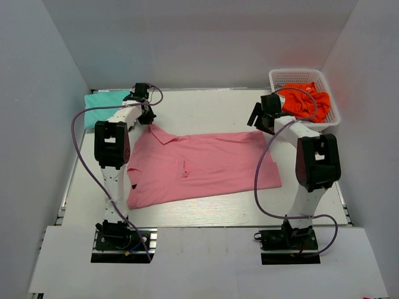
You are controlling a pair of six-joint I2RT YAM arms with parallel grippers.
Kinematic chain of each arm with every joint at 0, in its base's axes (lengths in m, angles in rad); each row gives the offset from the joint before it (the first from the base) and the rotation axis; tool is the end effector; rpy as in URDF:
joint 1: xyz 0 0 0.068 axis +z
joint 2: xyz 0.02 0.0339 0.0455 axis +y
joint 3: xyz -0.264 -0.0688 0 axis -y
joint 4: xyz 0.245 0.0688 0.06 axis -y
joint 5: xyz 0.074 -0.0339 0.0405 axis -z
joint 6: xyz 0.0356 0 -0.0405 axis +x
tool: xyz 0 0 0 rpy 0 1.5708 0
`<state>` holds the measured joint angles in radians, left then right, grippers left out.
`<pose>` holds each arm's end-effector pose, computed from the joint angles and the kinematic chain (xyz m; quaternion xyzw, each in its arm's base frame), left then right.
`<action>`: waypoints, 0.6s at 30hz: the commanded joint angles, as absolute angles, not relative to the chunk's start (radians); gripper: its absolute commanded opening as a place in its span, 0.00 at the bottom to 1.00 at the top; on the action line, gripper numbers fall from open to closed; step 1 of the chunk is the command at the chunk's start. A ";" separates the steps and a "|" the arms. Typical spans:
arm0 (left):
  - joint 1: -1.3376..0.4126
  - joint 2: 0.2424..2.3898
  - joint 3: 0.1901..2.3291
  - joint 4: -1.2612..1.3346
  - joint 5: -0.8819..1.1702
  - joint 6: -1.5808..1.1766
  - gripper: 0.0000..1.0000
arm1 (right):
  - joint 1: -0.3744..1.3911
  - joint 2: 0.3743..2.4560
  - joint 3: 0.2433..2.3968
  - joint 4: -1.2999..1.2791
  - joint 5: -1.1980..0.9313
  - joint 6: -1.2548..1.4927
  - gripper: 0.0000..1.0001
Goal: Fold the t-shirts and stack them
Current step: Grap the side of the flattened tshirt furthest away from the robot with both arms
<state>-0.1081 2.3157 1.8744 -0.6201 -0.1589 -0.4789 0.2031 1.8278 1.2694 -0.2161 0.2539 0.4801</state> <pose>0.4970 -0.0483 0.1619 -0.1975 0.9445 0.0009 0.2626 0.3977 0.0728 0.2141 0.1749 0.8988 0.0189 0.4015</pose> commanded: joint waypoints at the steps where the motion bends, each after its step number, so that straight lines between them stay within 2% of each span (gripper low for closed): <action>1: -0.103 2.234 1.887 -0.646 -0.149 -0.482 0.00 | 0.206 1.890 1.362 -0.290 0.291 0.518 0.82; 5: -0.103 2.206 1.858 -0.660 -0.149 -0.482 0.00 | 0.206 1.972 1.419 -0.345 0.322 0.548 0.72; 12: -0.103 2.197 1.819 -0.660 -0.115 -0.491 0.00 | 0.209 1.997 1.416 -0.361 0.333 0.577 0.69; 15: -0.103 2.197 1.819 -0.660 -0.106 -0.491 0.00 | 0.209 2.006 1.419 -0.354 0.341 0.586 0.60; 16: -0.103 2.188 1.819 -0.669 -0.106 -0.491 0.00 | 0.210 2.013 1.427 -0.350 0.342 0.587 0.50; 18: -0.103 2.178 1.819 -0.678 -0.115 -0.491 0.00 | 0.209 2.023 1.436 -0.345 0.347 0.592 0.40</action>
<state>-0.1074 2.2776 1.8263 -0.6563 -0.1242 -0.4843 0.2050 2.0106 1.4029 -0.3580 0.3134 0.5705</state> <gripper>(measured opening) 0.068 0.421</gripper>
